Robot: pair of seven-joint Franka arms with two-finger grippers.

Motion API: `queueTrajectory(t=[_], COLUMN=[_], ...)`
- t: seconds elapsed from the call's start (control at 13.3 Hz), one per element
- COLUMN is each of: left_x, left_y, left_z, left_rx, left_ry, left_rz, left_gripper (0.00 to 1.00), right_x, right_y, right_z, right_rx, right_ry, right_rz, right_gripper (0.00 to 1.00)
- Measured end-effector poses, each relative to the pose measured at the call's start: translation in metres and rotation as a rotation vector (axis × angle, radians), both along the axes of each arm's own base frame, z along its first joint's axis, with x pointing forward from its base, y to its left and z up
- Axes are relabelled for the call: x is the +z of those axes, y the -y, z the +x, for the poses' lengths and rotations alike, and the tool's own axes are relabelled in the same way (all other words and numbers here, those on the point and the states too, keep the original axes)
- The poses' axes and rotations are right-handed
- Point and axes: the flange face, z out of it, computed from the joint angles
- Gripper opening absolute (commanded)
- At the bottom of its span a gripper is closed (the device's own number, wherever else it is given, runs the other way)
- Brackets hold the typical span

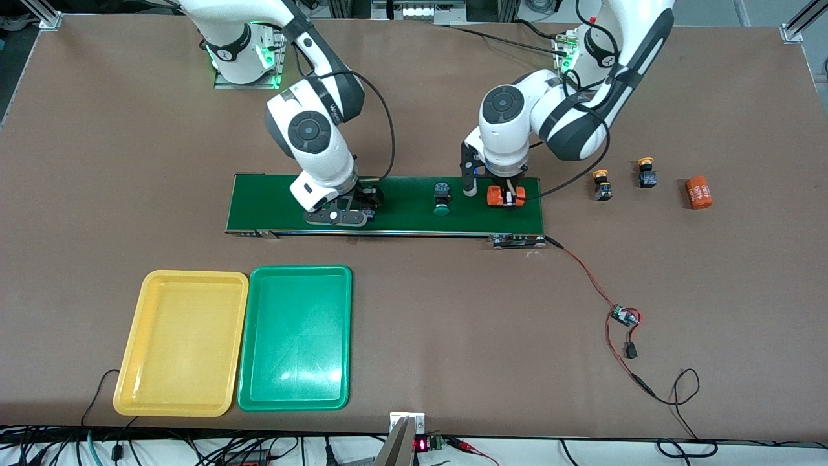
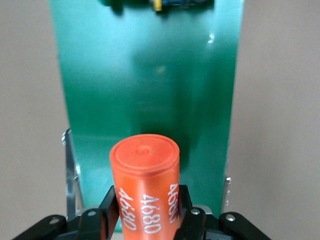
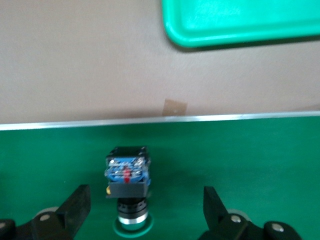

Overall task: Sort buttons by color to trays
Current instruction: 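Place the cylinder on the belt while the right gripper grasps the button, then carry the button to the green tray while the left gripper reaches a button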

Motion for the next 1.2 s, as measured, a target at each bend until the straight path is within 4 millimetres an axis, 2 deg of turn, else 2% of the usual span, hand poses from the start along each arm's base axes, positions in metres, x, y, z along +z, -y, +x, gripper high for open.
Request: queueTrajectory(t=[0.07,0.15,0.22,0.3,0.37,0.45,0.6,0.75,0.82,0.97,1.12,1.2], left_x=[-0.005,-0.01,-0.016,-0.019,-0.022,-0.022,-0.014,0.008,0.022,0.042,0.044,0.043], left_y=[0.001,0.0,0.0,-0.001,-0.001,-0.001,-0.001,-0.017,-0.04,-0.107,-0.162,-0.18], left_z=[-0.002,-0.002,-0.002,-0.003,-0.003,-0.003,0.004,0.024,0.041,0.075,0.096,0.1], left_rx=[-0.004,-0.004,-0.004,-0.005,-0.008,-0.01,-0.003,0.041,0.088,0.207,0.302,0.349], left_ry=[-0.01,-0.021,-0.032,-0.04,-0.045,-0.046,-0.03,0.017,0.045,0.084,0.086,0.078], left_rz=[0.002,0.003,0.004,0.005,0.005,0.005,-0.004,-0.013,-0.014,-0.009,-0.006,-0.013], left_gripper=[0.41,0.61,0.98,1.0,1.0,1.0,1.0,1.0,1.0,1.0,1.0,1.0], right_x=[-0.007,-0.014,-0.019,-0.022,-0.025,-0.028,-0.031,-0.032,-0.032,-0.029,-0.016,-0.006], right_y=[-0.003,-0.004,-0.004,-0.003,-0.002,0.001,0.008,0.017,0.02,0.024,0.027,0.026], right_z=[-0.003,-0.005,-0.005,-0.004,-0.004,-0.002,0.003,0.009,0.011,0.017,0.03,0.039], right_rx=[0.002,0.004,0.003,0.003,0.008,0.017,0.026,0.029,0.025,0.02,0.012,0.015], right_ry=[-0.009,-0.017,-0.021,-0.024,-0.024,-0.021,-0.018,-0.02,-0.022,-0.015,0.01,0.032], right_rz=[-0.006,-0.011,-0.014,-0.017,-0.025,-0.036,-0.044,-0.045,-0.046,-0.042,-0.026,-0.014], right_gripper=[1.0,1.0,0.91,0.74,0.49,0.31,0.02,0.0,0.0,0.0,0.0,0.0])
